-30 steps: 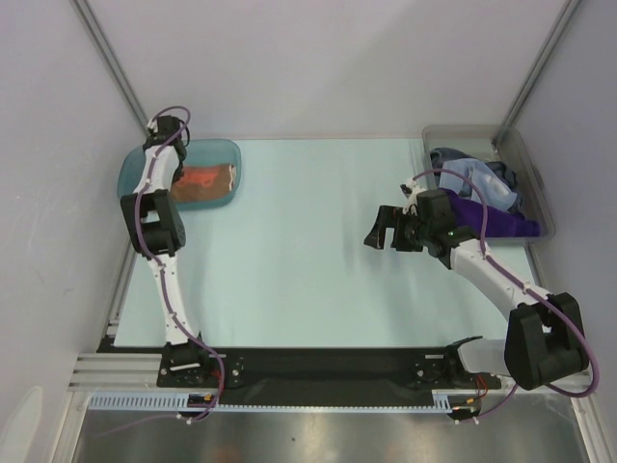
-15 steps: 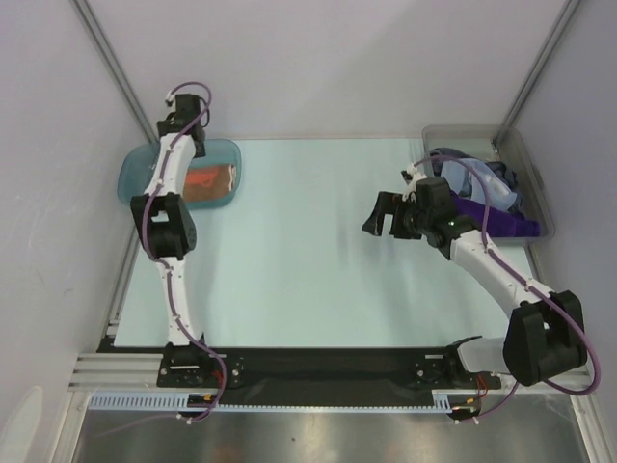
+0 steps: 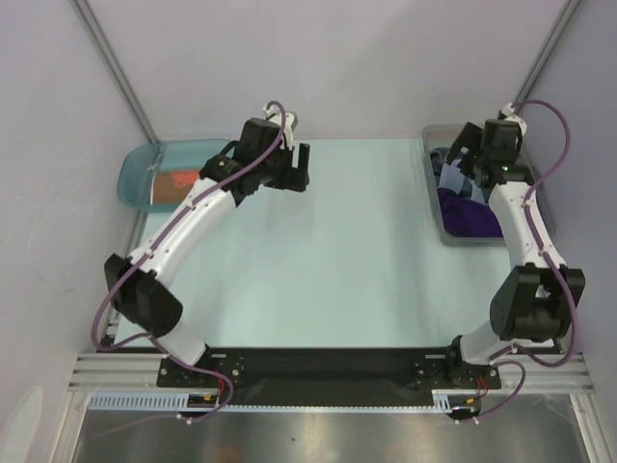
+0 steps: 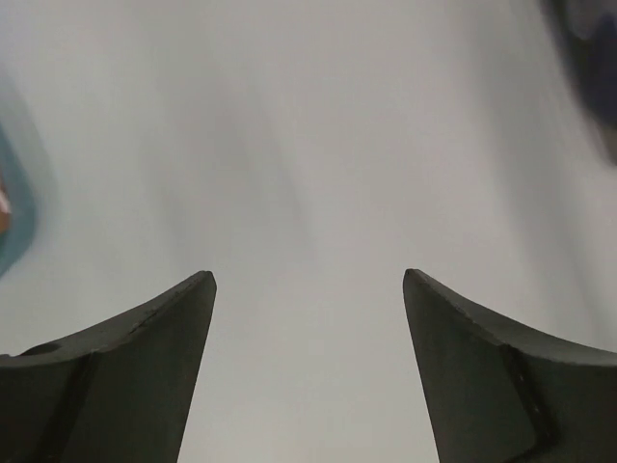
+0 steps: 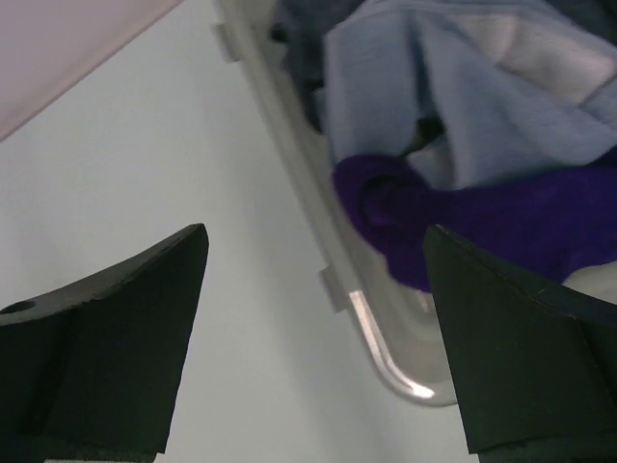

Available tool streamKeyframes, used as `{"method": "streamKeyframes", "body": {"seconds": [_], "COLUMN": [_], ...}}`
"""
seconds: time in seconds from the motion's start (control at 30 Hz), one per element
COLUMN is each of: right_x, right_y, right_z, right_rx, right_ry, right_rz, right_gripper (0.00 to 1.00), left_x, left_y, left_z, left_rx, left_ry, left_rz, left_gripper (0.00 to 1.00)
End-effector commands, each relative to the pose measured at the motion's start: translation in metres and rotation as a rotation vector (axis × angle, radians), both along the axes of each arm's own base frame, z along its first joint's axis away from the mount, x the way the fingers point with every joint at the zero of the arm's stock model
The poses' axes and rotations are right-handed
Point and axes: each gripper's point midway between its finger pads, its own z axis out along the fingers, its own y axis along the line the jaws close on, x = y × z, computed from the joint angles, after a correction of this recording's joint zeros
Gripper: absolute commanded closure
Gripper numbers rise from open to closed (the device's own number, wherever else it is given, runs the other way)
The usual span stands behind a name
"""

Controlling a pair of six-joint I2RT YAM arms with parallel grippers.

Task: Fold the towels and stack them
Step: Grab crumpled towel, then move the towel to the center of the board

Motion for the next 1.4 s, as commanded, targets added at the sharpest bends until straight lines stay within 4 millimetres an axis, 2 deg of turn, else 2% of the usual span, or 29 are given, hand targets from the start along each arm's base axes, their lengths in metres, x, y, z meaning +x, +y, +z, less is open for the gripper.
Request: {"method": "streamKeyframes", "body": {"seconds": [0.0, 0.03, 0.07, 0.13, 0.17, 0.2, 0.37, 0.4, 0.5, 0.53, 0.6, 0.67, 0.7, 0.73, 0.8, 0.83, 0.87, 0.9, 0.97, 1.0, 1.07, 1.1, 1.17, 1.2, 1.23, 1.27, 1.3, 1.33, 1.37], "right_x": [0.014, 0.018, 0.026, 0.036, 0.036, 0.039, 0.062, 0.065, 0.072, 0.075, 0.083, 0.087, 0.087, 0.087, 0.083, 0.081, 0.066, 0.058, 0.039, 0.018, -0.007, -0.028, -0.046, -0.059, -0.073, -0.087, -0.1, -0.128, -0.129], "right_y": [-0.055, -0.073, -0.077, -0.09, -0.1, -0.104, -0.118, -0.121, -0.134, -0.138, -0.144, -0.143, -0.141, -0.134, -0.113, -0.092, -0.078, -0.062, -0.02, -0.003, 0.043, 0.059, 0.1, 0.114, 0.129, 0.143, 0.162, 0.174, 0.186], "right_z": [-0.024, -0.032, -0.048, -0.062, -0.071, -0.088, -0.121, -0.136, -0.132, -0.123, -0.084, -0.027, -0.008, 0.013, 0.083, 0.109, 0.154, 0.179, 0.226, 0.253, 0.276, 0.291, 0.279, 0.279, 0.262, 0.264, 0.253, 0.256, 0.221], "right_rx": [-0.04, -0.034, -0.025, -0.006, 0.014, 0.019, -0.029, -0.05, -0.106, -0.123, -0.177, -0.217, -0.224, -0.228, -0.201, -0.169, -0.157, -0.129, -0.062, -0.053, -0.01, 0.024, 0.106, 0.148, 0.182, 0.207, 0.241, 0.29, 0.327], "right_ry": [0.055, 0.059, 0.079, 0.107, 0.134, 0.186, 0.221, 0.257, 0.28, 0.274, 0.205, 0.102, 0.072, 0.038, -0.105, -0.172, -0.279, -0.348, -0.485, -0.55, -0.615, -0.654, -0.631, -0.629, -0.597, -0.616, -0.593, -0.603, -0.538], "right_rz": [-0.137, -0.164, -0.146, -0.156, -0.179, -0.184, -0.163, -0.156, -0.174, -0.186, -0.21, -0.206, -0.201, -0.181, -0.106, -0.034, -0.003, 0.053, 0.18, 0.223, 0.359, 0.402, 0.535, 0.575, 0.633, 0.687, 0.75, 0.813, 0.847], "right_gripper": [0.02, 0.02, 0.04, 0.09, 0.11, 0.11, 0.12, 0.14, 0.4, 0.65, 0.79, 0.95, 1.0, 1.0, 1.0, 1.0, 1.0, 1.0, 1.0, 1.0, 1.0, 1.0, 1.0, 1.0, 1.0, 1.0, 1.0, 1.0, 1.0], "left_x": [-0.044, -0.053, -0.064, -0.076, -0.081, -0.085, -0.099, -0.1, -0.099, -0.1, -0.099, -0.097, -0.098, -0.097, -0.097, -0.096, -0.094, -0.094, -0.092, -0.091, -0.093, -0.094, -0.102, -0.104, -0.107, -0.113, -0.115, -0.116, -0.119], "left_y": [-0.037, -0.042, -0.047, -0.05, -0.05, -0.05, -0.051, -0.051, -0.051, -0.052, -0.053, -0.052, -0.052, -0.052, -0.051, -0.051, -0.049, -0.048, -0.044, -0.041, -0.037, -0.036, -0.032, -0.028, -0.023, -0.016, -0.011, -0.005, -0.001], "left_z": [0.023, 0.022, 0.01, 0.014, 0.006, 0.006, 0.002, 0.001, -0.006, -0.007, -0.01, -0.011, -0.011, -0.008, -0.003, 0.003, 0.007, 0.013, 0.03, 0.035, 0.049, 0.052, 0.062, 0.065, 0.062, 0.07, 0.07, 0.064, 0.063], "left_rx": [-0.153, -0.166, -0.17, -0.202, -0.2, -0.201, -0.224, -0.225, -0.217, -0.219, -0.215, -0.211, -0.212, -0.217, -0.226, -0.234, -0.238, -0.244, -0.257, -0.257, -0.269, -0.272, -0.285, -0.285, -0.277, -0.289, -0.286, -0.27, -0.276], "left_ry": [-0.024, -0.02, 0.01, 0.008, 0.029, 0.032, 0.042, 0.043, 0.059, 0.064, 0.076, 0.079, 0.081, 0.074, 0.062, 0.047, 0.035, 0.022, -0.026, -0.04, -0.067, -0.073, -0.082, -0.089, -0.084, -0.107, -0.112, -0.108, -0.106], "left_rz": [-0.133, -0.167, -0.198, -0.234, -0.249, -0.25, -0.293, -0.296, -0.293, -0.298, -0.298, -0.284, -0.284, -0.285, -0.27, -0.266, -0.249, -0.244, -0.223, -0.21, -0.197, -0.196, -0.193, -0.179, -0.165, -0.148, -0.132, -0.103, -0.087], "left_gripper": [0.14, 0.08, 0.04, 0.03, 0.02, 0.02, 0.02, 0.02, 0.04, 0.04, 0.06, 0.06, 0.06, 0.06, 0.06, 0.06, 0.06, 0.06, 0.05, 0.05, 0.05, 0.04, 0.05, 0.05, 0.05, 0.05, 0.05, 0.05, 0.06]}}
